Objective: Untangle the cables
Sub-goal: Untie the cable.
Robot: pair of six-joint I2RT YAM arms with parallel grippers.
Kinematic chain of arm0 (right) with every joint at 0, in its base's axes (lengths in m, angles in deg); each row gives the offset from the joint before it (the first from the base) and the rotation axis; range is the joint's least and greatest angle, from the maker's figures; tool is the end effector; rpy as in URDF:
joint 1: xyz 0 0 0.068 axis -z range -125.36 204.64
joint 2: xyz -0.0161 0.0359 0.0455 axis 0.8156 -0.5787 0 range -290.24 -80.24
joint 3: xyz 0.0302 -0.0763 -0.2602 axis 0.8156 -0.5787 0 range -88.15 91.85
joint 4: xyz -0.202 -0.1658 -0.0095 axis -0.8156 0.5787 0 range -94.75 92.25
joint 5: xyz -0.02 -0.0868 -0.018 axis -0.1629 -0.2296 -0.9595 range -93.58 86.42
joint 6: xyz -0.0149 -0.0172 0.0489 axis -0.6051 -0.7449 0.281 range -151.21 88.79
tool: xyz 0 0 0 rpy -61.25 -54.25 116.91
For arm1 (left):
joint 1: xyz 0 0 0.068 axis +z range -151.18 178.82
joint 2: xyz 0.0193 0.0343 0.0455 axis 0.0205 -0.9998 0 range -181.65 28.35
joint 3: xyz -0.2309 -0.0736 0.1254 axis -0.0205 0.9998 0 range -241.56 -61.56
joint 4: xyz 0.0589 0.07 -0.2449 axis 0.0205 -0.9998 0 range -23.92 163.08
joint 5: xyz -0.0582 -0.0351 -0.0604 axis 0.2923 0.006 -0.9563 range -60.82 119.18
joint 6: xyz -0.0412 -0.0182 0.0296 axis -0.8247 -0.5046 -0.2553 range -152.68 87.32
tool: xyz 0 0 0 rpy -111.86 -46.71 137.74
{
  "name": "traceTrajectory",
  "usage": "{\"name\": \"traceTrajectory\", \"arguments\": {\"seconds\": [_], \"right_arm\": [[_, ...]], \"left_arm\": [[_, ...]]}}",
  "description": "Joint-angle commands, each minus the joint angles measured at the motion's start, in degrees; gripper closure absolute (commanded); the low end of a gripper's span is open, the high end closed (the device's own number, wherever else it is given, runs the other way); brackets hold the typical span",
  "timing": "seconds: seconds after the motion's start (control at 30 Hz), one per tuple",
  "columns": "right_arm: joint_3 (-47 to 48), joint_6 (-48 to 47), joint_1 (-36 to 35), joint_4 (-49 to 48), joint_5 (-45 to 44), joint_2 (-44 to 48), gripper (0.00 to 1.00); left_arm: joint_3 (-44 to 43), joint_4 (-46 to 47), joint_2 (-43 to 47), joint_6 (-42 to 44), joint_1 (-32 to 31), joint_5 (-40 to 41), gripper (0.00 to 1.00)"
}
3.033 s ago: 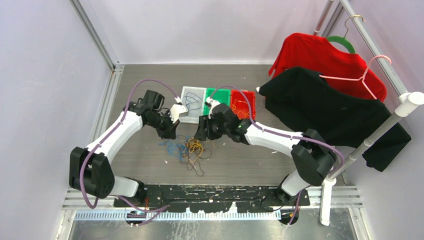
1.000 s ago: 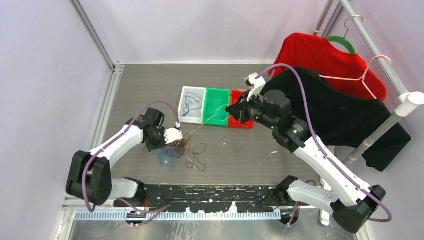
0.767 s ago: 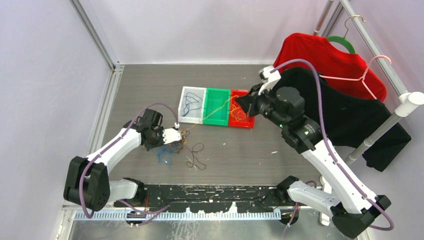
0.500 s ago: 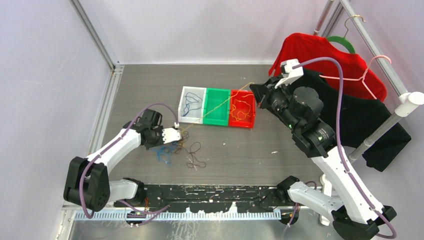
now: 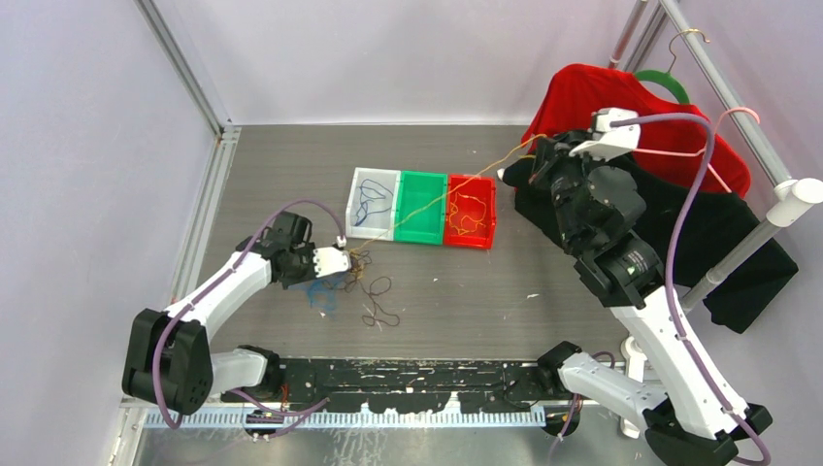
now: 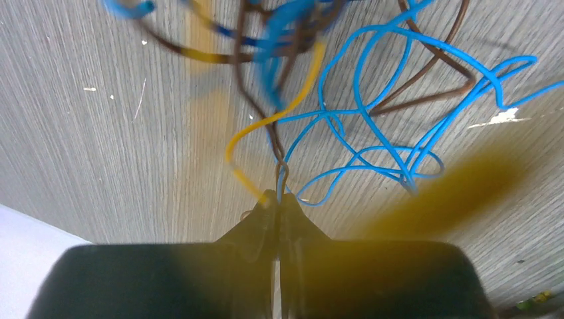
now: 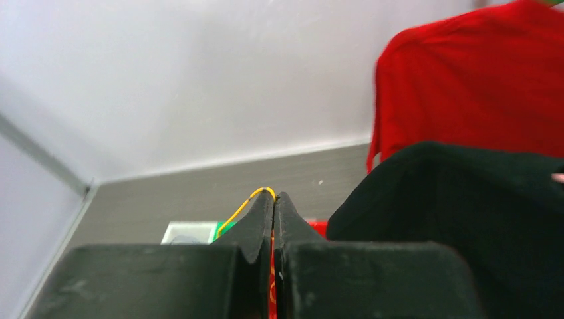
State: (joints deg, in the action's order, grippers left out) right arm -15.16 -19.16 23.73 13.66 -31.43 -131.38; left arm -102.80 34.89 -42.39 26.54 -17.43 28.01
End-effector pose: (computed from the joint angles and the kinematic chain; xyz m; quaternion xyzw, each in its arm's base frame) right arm 0.1498 0.0703 0.4723 0.0638 0.6851 0.1053 0.7180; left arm 0.2084 -0.0616 0.1929 0.6021 0.7746 0.0615 0.1836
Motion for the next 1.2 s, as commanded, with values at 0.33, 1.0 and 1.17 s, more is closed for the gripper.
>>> {"name": "traceTrajectory", "arguments": {"seconds": [0.33, 1.0, 1.17], "right_arm": [[9.68, 4.86, 5.39, -4.99, 2.49, -5.44, 0.99], [4.18, 28.48, 5.51, -23.81, 58.94, -10.41, 0.99], [4.03, 33.39, 5.52, -27.64, 57.87, -12.95, 0.99]], "left_arm": [[1.31, 3.09, 2.24, 2.02, 0.97, -0.90, 0.86], [-47.62, -31.84, 1.29, -24.12, 1.75, -43.22, 0.00], [-38.76, -5.60, 6.33, -40.92, -1.54, -54.46, 0.00]]}}
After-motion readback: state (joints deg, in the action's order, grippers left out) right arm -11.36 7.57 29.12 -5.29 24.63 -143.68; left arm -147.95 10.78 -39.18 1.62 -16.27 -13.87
